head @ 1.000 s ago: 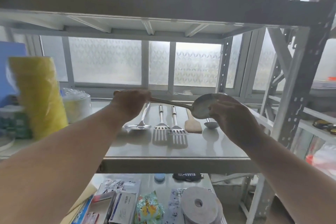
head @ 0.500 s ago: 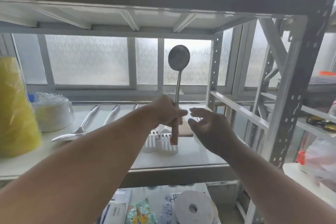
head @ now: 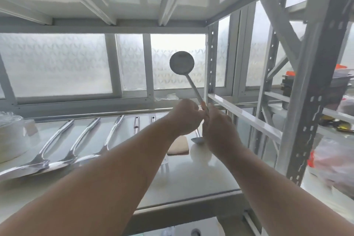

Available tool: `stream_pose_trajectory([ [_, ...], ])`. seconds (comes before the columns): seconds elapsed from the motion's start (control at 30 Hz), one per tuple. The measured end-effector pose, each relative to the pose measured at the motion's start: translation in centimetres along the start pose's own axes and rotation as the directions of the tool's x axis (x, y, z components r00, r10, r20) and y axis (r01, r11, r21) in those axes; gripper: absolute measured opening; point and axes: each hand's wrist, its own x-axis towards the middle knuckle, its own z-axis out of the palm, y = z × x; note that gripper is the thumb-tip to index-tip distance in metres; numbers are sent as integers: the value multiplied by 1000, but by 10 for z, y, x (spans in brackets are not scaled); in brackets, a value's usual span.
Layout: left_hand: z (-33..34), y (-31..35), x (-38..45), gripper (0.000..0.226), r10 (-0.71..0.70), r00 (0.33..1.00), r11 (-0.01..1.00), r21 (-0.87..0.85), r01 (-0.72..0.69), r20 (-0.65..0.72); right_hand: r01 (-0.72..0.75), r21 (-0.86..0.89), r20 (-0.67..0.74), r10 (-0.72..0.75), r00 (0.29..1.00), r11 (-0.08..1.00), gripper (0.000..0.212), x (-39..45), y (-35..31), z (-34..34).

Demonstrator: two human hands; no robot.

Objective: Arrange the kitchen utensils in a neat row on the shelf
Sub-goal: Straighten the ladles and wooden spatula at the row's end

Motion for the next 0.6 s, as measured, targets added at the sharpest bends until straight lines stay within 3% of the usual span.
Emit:
stream_pose_trajectory([
  [0.07, 11, -1, -4, 23, 35, 997, 961, 273, -51, 64, -39, -68, 1, 39, 999, 997, 23, 9, 17, 4],
  [0.1, 14, 0, -11, 40, 40, 992, 923, 376, -83, 121, -64, -84, 16, 65, 998, 994, 20, 11, 23, 5],
  [0.17, 15, -2, -23, 63, 66, 983, 897, 422, -133, 170, -116, -97, 55, 122, 991, 988, 14, 11, 32, 8],
  [0.23, 15, -7, -27, 69, 93, 977, 875, 453, -172, 192, -165, -80, 76, 172, 982, 983, 15, 11, 40, 11],
  [0.43, 21, -22, -22, 28, 115, 974, 793, 572, -209, 196, -281, -125, 109, 295, 949, 951, 12, 16, 57, 15],
  [0.6, 25, -31, -20, 24, 157, 970, 750, 617, -240, 186, -300, -148, 97, 315, 944, 942, 14, 18, 58, 18],
])
